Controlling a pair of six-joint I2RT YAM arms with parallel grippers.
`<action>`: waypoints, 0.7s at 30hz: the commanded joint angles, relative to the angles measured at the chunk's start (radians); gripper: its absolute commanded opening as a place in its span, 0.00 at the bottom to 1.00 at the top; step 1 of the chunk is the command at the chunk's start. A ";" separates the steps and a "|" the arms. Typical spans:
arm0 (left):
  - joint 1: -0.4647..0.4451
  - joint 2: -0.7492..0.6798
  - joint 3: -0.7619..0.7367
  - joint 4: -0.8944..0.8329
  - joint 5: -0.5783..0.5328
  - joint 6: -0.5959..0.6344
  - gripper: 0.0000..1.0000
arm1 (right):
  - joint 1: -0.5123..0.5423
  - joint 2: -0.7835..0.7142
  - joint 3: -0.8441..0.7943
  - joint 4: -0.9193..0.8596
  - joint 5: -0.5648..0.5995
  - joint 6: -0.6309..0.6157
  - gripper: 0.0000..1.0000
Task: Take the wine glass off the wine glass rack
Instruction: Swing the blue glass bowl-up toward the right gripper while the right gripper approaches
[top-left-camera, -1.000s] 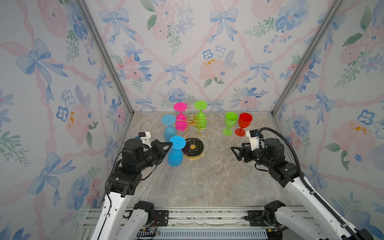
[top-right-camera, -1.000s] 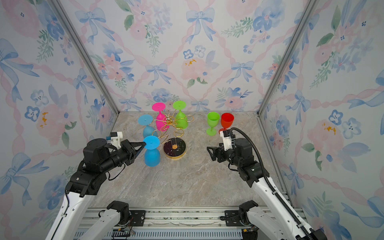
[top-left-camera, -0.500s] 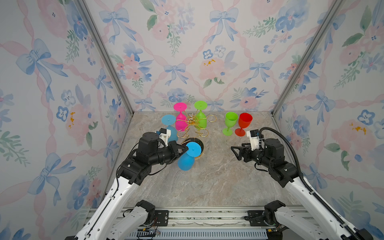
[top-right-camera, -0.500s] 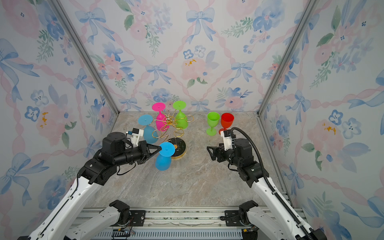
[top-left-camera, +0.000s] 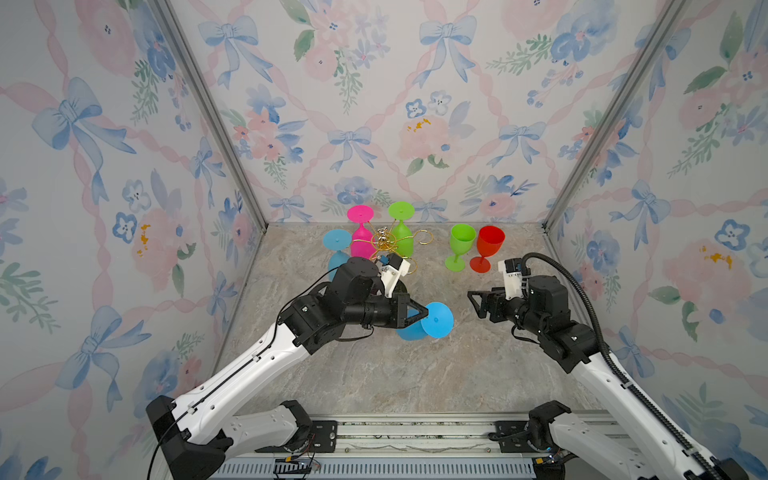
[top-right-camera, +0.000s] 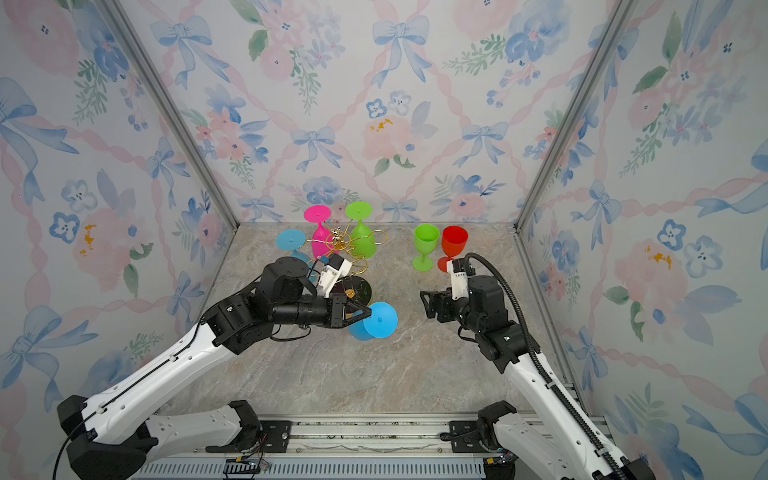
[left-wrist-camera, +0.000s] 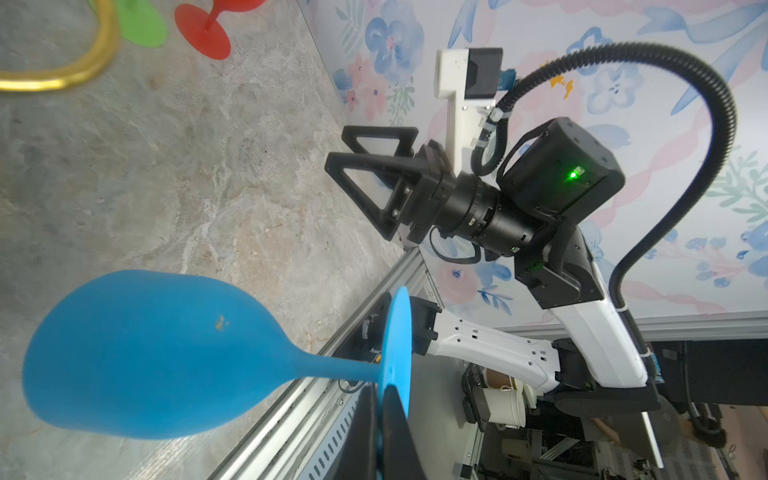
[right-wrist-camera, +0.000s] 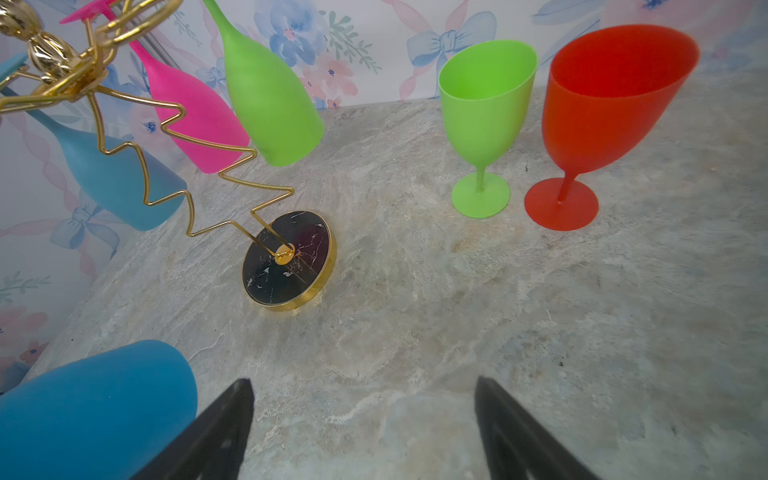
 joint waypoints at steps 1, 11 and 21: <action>-0.048 0.052 0.052 0.034 -0.100 0.132 0.00 | -0.016 -0.007 0.043 -0.101 0.062 0.014 0.86; -0.262 0.184 0.113 0.043 -0.435 0.489 0.00 | -0.093 -0.032 0.088 -0.246 0.106 0.057 0.86; -0.463 0.235 0.089 0.119 -0.657 0.738 0.00 | -0.184 -0.023 0.168 -0.409 0.133 0.103 0.86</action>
